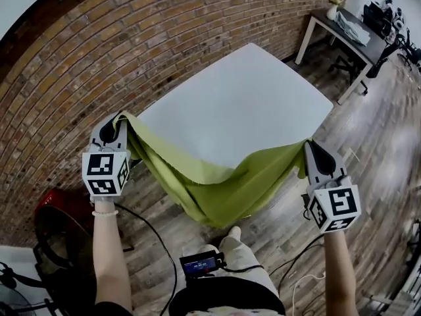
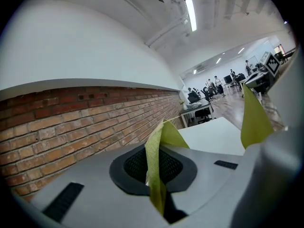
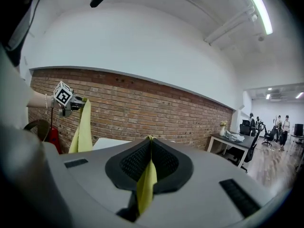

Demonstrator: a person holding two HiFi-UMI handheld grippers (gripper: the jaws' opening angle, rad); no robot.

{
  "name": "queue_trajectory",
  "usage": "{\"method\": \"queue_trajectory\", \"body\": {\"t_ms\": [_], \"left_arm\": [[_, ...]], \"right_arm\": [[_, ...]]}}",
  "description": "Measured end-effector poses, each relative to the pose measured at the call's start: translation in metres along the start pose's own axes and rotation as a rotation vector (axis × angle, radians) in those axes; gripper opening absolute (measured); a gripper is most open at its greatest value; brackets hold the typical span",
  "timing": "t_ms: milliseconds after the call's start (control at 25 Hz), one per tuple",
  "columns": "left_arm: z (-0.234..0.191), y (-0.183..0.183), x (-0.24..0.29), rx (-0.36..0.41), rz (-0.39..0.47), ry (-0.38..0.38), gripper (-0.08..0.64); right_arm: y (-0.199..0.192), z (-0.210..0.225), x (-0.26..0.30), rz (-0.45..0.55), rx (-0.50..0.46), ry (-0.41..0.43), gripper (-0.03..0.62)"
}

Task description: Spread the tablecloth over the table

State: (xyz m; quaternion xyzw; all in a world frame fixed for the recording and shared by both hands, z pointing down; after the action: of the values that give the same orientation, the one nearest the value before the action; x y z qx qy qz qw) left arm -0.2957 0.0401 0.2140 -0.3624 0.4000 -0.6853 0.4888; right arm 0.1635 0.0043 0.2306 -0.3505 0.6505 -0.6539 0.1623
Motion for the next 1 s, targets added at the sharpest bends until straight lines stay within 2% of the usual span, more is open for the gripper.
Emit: {"method": "queue_trajectory", "body": {"t_ms": [280, 400, 560, 800, 1000], "left_arm": [[-0.019, -0.020, 0.044, -0.006, -0.064, 0.043, 0.015], [-0.029, -0.032, 0.070, 0.022, -0.087, 0.044, 0.015], [-0.042, -0.054, 0.106, 0.136, -0.117, 0.024, 0.015], [-0.050, -0.091, 0.152, 0.192, -0.184, -0.046, 0.015], [-0.060, -0.118, 0.183, 0.174, -0.244, -0.053, 0.015]], "right_arm": [[0.000, 0.006, 0.020, -0.006, 0.011, 0.031, 0.034], [-0.004, 0.009, 0.026, -0.020, 0.021, 0.006, 0.034], [-0.009, 0.010, 0.033, -0.051, 0.050, -0.051, 0.034], [-0.012, 0.004, 0.047, -0.080, 0.100, -0.132, 0.034], [-0.017, -0.007, 0.058, -0.113, 0.114, -0.157, 0.034]]}}
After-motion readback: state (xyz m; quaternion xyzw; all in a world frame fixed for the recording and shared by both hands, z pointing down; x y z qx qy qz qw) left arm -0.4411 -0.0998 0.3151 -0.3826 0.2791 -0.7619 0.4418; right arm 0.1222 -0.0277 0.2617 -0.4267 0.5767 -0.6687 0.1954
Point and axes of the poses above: the fingertips, and each gripper's own axes: x forward along the fingers, z to its right, y out of its top, the point moved 5 cm from there along -x, backward along the fingers, and after that the axes turned 13 degrees about y, right-handed, at the moved point
